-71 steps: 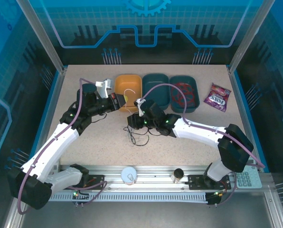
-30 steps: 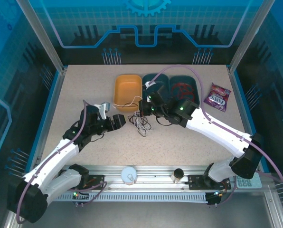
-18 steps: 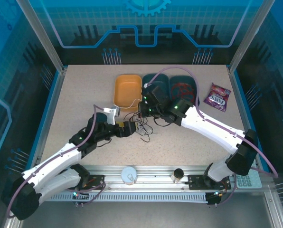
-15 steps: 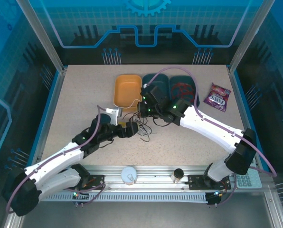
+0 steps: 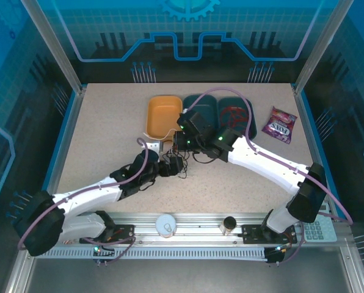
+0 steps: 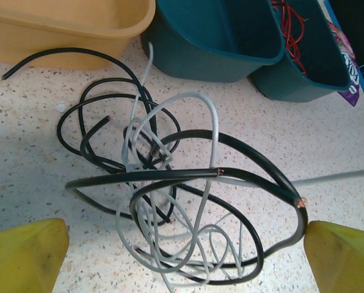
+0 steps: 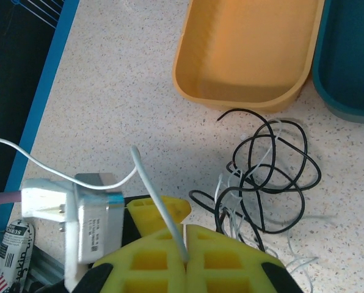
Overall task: Untangle the cables
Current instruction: Untie the cable at the center of the table.
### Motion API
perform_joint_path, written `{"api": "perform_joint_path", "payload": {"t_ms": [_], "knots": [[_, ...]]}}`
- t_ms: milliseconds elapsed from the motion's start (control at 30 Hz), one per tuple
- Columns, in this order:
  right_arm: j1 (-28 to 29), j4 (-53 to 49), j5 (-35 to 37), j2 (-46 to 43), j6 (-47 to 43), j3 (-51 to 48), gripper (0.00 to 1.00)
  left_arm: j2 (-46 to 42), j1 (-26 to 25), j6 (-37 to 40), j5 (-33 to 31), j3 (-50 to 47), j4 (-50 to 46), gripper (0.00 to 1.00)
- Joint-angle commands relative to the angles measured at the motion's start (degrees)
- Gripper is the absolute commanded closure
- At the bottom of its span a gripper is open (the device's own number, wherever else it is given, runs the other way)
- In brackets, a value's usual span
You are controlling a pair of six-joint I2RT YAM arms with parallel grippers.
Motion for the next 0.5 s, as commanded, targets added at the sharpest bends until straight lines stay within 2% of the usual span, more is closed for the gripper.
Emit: {"api": "perform_joint_path", "payload": {"t_ms": [0,67,233,333,467], "knots": [[0.9,0.4,0.1,0.7,1.2,0.5,1.00,1.7,-0.4,-1.4,-2.2,2.9,-0.7,0.01],[0.9,-1.0,1.3,0.2,0.6,1.2,1.00,2.4,-0.3,-2.0,-3.5,3.5,-3.6,0.03],[0.5,-5.8,4.9,-2.1,-2.7,4.4,1.00,1.6,0.9,-4.8,-4.3,0.5,-7.0,0.38],[0.4,-7.9,5.9,-3.2,-4.8,6.6,1.00,0.5,3.4,-7.5,-2.2,-2.6,-6.9,0.51],[0.3,-9.7,7.3,-4.0,-7.1,9.1,1.00,-1.3,5.5,-9.9,-1.2,-5.3,-7.4,0.59]]}}
